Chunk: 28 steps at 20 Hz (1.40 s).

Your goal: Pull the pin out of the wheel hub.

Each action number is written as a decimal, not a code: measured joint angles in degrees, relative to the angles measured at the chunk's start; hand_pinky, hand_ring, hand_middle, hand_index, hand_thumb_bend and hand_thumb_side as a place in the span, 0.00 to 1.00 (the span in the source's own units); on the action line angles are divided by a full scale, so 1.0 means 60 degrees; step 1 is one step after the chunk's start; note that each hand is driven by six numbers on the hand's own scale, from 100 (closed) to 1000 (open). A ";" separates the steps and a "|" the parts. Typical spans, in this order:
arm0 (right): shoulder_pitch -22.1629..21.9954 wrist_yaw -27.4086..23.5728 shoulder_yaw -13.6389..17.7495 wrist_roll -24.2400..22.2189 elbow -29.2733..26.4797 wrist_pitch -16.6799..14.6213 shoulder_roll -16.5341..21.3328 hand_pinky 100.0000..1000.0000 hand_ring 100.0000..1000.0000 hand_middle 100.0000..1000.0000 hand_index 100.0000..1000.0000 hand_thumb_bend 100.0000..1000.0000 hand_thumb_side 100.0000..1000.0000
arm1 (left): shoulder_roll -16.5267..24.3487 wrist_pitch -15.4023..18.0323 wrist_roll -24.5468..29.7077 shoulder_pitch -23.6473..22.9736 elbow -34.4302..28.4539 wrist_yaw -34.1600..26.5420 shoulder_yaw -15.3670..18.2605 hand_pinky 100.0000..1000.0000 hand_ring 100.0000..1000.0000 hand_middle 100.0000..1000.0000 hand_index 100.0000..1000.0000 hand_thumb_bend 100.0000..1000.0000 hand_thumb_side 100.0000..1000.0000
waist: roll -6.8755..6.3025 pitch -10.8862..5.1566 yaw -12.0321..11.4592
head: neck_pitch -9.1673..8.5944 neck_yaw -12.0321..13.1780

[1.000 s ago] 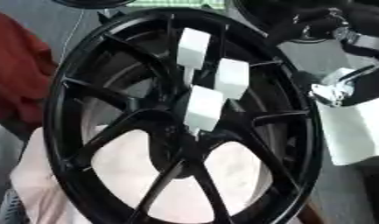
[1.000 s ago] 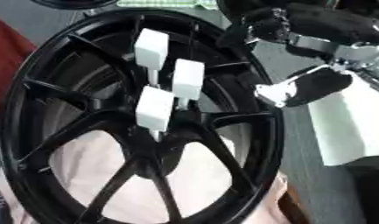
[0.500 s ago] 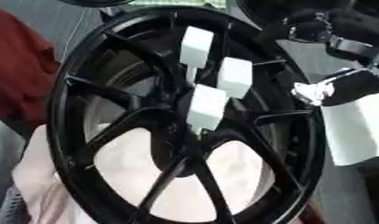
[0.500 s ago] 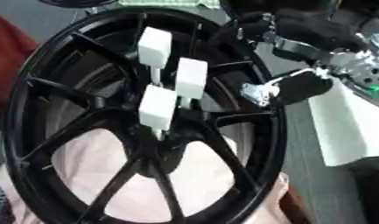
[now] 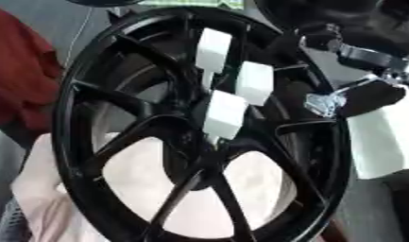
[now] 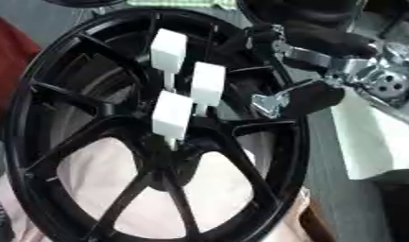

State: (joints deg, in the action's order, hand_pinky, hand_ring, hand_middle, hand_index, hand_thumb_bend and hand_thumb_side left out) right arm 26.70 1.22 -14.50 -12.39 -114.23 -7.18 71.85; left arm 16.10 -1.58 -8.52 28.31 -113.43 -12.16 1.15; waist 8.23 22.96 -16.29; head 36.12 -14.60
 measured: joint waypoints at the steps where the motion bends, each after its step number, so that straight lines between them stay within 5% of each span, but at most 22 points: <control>1: 0.0051 -0.0088 0.0003 -0.0023 0.0000 0.0081 -0.0002 0.85 0.95 0.87 0.95 0.00 0.37 | -0.0001 -0.0003 0.0005 0.0000 0.0000 -0.0003 -0.0015 0.61 0.58 0.52 0.80 0.00 0.74 | 0.0000 -0.0001 -0.0002 | 0.0000 -0.0013; 8: 0.0395 -0.0568 0.0006 -0.0146 0.0000 0.0647 -0.0133 0.86 0.96 0.88 0.97 0.00 0.32 | -0.0068 -0.0013 0.0041 -0.0004 0.0000 -0.0025 -0.0038 0.61 0.58 0.51 0.79 0.00 0.74 | 0.0007 -0.0004 -0.0030 | 0.0000 -0.0037; 22: 0.0813 -0.1680 -0.0050 -0.0980 0.0000 0.0737 -0.0255 0.86 0.97 0.89 0.99 0.00 0.84 | -0.0105 -0.0042 0.0023 -0.0064 0.0000 -0.0011 -0.0039 0.61 0.57 0.51 0.79 0.01 0.74 | 0.0056 -0.0177 -0.0014 | 0.0139 -0.0049; 28: 0.1022 -0.1757 -0.0177 -0.1288 0.0000 0.0674 -0.0356 0.86 0.97 0.89 0.98 0.00 0.80 | -0.0164 -0.0074 0.0013 -0.0109 0.0000 0.0011 -0.0039 0.61 0.57 0.51 0.79 0.01 0.74 | 0.0063 -0.0290 -0.0003 | 0.0355 -0.0100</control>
State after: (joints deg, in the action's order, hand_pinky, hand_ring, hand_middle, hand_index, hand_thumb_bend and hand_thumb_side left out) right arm 32.84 -9.32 -15.56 -20.11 -114.23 -3.13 69.71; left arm 15.11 -2.03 -8.44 27.65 -113.43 -12.09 0.92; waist 8.60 21.21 -16.31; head 38.25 -15.20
